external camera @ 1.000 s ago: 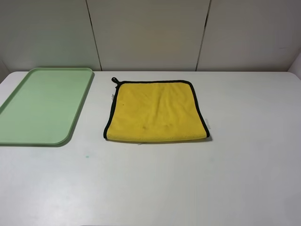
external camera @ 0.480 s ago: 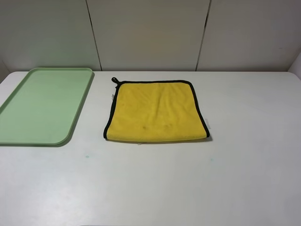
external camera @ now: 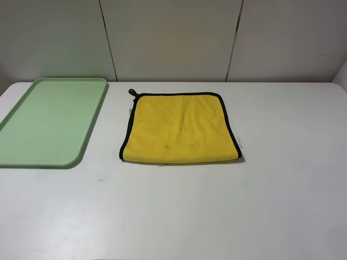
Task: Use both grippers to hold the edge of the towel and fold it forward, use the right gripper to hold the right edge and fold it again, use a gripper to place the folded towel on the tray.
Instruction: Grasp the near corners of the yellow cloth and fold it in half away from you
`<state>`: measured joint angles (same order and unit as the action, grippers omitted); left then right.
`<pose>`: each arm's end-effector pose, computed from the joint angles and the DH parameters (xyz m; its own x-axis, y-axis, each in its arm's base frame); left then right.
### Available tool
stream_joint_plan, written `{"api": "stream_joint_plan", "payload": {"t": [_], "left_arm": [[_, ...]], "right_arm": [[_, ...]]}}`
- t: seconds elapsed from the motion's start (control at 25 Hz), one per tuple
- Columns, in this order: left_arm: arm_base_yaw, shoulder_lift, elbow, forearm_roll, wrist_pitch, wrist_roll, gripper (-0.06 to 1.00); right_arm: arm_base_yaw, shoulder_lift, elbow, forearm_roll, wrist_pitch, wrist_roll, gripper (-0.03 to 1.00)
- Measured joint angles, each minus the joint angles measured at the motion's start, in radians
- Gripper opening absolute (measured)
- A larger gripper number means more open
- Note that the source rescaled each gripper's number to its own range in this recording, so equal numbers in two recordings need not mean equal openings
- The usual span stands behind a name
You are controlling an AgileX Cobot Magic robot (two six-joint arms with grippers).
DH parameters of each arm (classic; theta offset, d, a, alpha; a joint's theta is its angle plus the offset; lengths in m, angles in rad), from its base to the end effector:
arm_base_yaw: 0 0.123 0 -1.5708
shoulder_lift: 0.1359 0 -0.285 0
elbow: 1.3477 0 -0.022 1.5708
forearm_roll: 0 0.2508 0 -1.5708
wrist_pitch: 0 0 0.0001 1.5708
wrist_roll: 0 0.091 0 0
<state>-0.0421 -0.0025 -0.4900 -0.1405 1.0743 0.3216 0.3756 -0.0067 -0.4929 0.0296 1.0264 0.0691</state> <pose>-0.0055 -0.0110 0.2741 -0.4177 0.2675 -0.8683 0.2639 0.9502 0.1658 -0.0043 0.0008 0.2781 -0.4271 -0.0778 -0.9009 -0.3533 0.9315 0.0870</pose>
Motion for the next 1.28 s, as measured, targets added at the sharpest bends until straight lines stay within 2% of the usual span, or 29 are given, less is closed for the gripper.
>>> {"api": "stream_joint_plan", "payload": {"t": [0.88,1.08,1.28], "left_arm": [[0.000,0.000,0.000,0.000,0.000,0.001,0.98],[0.000,0.073,-0.013,0.000,-0.004,0.066,0.98],[0.000,0.191,-0.032,0.000,-0.057,0.159,0.98]], "right_arm": [[0.000,0.002,-0.001,0.000,0.000,0.000,1.00],[0.000,0.112,-0.037,0.000,-0.001,-0.015,1.00],[0.000,0.284,-0.103,0.000,-0.007,-0.102,1.00]]}}
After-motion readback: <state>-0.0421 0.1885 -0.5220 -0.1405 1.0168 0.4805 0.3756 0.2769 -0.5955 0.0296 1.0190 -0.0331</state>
